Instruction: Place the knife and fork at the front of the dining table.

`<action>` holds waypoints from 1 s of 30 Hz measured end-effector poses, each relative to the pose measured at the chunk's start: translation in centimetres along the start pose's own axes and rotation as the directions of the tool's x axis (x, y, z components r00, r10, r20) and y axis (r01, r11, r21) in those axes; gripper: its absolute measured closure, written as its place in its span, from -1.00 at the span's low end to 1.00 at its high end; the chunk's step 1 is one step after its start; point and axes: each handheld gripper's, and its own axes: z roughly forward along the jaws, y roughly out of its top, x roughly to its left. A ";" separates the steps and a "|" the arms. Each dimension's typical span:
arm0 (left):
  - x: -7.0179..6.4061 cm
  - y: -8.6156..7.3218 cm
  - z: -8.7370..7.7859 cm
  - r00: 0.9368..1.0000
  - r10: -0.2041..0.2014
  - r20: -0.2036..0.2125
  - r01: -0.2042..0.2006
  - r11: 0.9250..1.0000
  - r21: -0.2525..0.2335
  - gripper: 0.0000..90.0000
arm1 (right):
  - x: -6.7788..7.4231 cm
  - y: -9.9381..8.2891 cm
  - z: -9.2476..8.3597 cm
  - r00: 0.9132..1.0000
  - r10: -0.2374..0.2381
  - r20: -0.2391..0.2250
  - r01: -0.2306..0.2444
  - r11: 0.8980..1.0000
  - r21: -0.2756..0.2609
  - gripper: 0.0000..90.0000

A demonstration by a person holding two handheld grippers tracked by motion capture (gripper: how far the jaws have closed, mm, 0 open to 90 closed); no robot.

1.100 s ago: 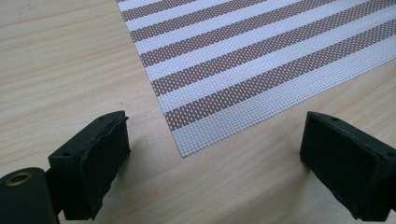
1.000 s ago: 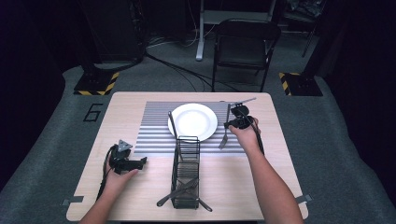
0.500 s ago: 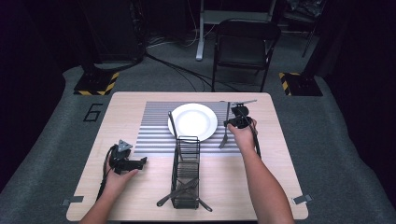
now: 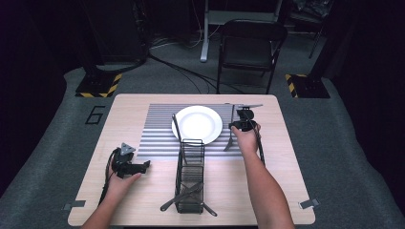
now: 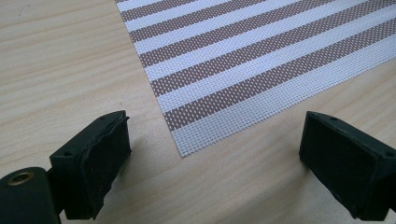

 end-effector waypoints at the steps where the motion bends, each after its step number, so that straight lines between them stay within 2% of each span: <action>1: 0.0 0.0 0.0 1.000 0.002 0.001 -0.002 1.000 0.001 -0.81 | 0.0 0.0 0.2 1.000 0.018 0.000 -0.018 1.000 -0.004 0.89; 8: 0.0 0.0 0.0 1.000 -0.001 0.003 0.001 1.000 0.002 -0.81 | -0.2 -0.1 0.9 0.997 0.074 0.003 -0.074 0.997 0.001 0.90; 10: 0.0 0.0 0.0 1.000 -0.001 0.003 0.001 1.000 0.001 -0.81 | -0.5 -0.2 1.1 0.998 0.068 0.004 -0.068 0.998 0.001 0.90; 14: 0.0 0.0 0.0 1.000 -0.001 0.003 0.001 1.000 0.000 -0.80 | -0.7 -0.2 1.5 0.993 0.115 -0.003 -0.115 0.993 -0.002 0.90; 16: 0.0 0.0 -0.1 1.000 0.001 0.006 -0.001 1.000 0.009 -0.80 | -0.9 -0.2 1.7 0.993 0.119 -0.002 -0.119 0.993 -0.003 0.90; 21: 0.0 0.0 0.0 1.000 -0.002 0.004 0.002 1.000 0.000 -0.80 | -1.1 -0.2 1.9 0.989 0.147 0.003 -0.147 0.989 0.001 0.90; 30: -0.1 0.0 0.0 1.000 -0.003 0.003 0.003 1.000 -0.005 -0.80 | -1.6 -0.3 2.5 0.986 0.168 -0.004 -0.168 0.986 0.004 0.89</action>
